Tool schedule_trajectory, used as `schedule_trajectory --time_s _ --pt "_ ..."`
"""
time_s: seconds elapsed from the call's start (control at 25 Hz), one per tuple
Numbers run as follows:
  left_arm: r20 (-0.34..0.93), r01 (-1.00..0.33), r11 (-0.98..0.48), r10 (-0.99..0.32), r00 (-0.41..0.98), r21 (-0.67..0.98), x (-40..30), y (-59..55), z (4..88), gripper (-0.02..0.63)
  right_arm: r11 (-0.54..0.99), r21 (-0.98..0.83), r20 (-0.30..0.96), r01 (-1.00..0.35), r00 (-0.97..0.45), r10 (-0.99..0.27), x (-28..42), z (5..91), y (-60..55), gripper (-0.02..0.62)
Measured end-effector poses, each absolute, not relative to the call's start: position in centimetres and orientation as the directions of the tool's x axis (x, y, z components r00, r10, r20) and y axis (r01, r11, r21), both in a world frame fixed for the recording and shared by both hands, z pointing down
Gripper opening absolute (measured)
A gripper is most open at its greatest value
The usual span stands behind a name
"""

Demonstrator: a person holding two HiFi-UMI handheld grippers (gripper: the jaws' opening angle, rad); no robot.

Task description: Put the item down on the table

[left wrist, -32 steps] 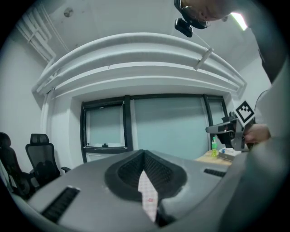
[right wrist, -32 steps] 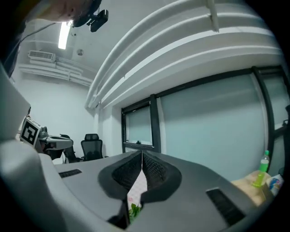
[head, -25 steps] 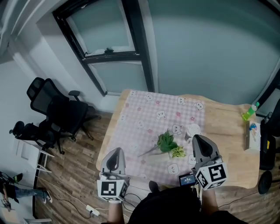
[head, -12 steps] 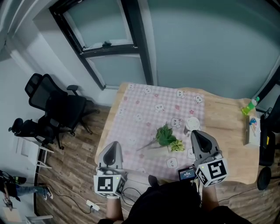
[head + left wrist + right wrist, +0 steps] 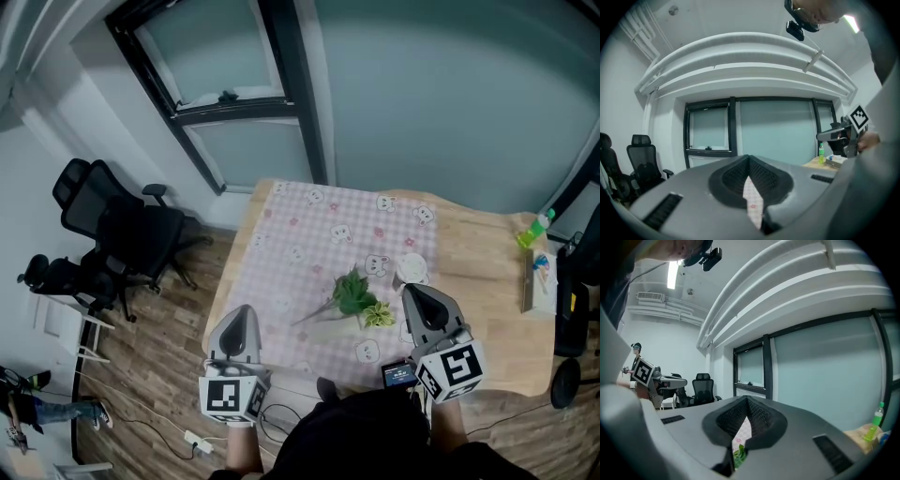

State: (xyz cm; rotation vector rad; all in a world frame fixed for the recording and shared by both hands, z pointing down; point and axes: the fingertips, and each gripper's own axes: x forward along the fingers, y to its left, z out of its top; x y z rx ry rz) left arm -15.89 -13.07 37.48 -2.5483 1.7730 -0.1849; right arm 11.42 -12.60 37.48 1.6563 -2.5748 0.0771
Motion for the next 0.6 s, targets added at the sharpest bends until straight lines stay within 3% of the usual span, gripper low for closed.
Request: schedule_trajectory --time_s 0.28,0.6 --pt "0.101 -0.919 -0.346 -0.938 0.332 -0.189 -15.61 -13.16 37.80 0.000 0.435 -0.014 0.113 -0.900 -0.434 -0.894 11.04 38.02 -12.79 0.015" --pt "0.085 -0.919 -0.361 -0.932 0.351 -0.159 -15.27 -13.34 37.37 0.000 0.444 -0.013 0.124 -0.896 -0.442 -0.889 10.88 38.11 -13.03 0.015"
